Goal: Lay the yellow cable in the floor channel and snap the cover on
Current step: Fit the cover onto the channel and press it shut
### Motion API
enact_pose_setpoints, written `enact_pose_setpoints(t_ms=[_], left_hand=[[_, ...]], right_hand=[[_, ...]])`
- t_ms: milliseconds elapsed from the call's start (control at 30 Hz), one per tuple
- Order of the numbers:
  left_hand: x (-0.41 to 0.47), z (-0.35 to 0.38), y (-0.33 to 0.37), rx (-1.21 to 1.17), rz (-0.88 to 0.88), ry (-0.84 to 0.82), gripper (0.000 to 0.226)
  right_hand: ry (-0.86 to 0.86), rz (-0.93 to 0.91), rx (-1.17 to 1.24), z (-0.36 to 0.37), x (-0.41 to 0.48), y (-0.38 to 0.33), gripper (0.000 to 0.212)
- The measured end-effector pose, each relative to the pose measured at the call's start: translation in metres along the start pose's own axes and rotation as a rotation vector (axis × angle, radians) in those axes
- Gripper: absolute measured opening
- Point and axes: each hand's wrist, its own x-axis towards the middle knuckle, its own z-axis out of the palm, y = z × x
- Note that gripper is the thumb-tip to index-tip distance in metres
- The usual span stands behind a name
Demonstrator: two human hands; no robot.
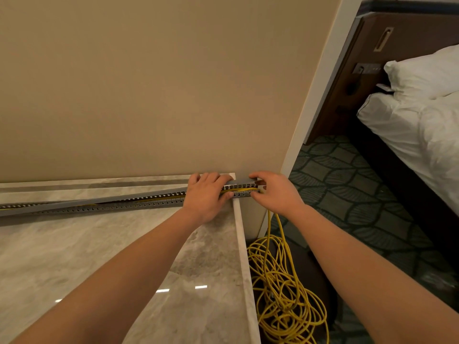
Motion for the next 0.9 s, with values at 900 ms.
enact_pose_setpoints(t_ms=[900], left_hand=[[0.0043,0.0042,0.002,0.05,0.118,0.002,0.03]], right_hand=[[0.04,-0.052,-0.203,0.0041,-0.0032,-0.0045,0.008]])
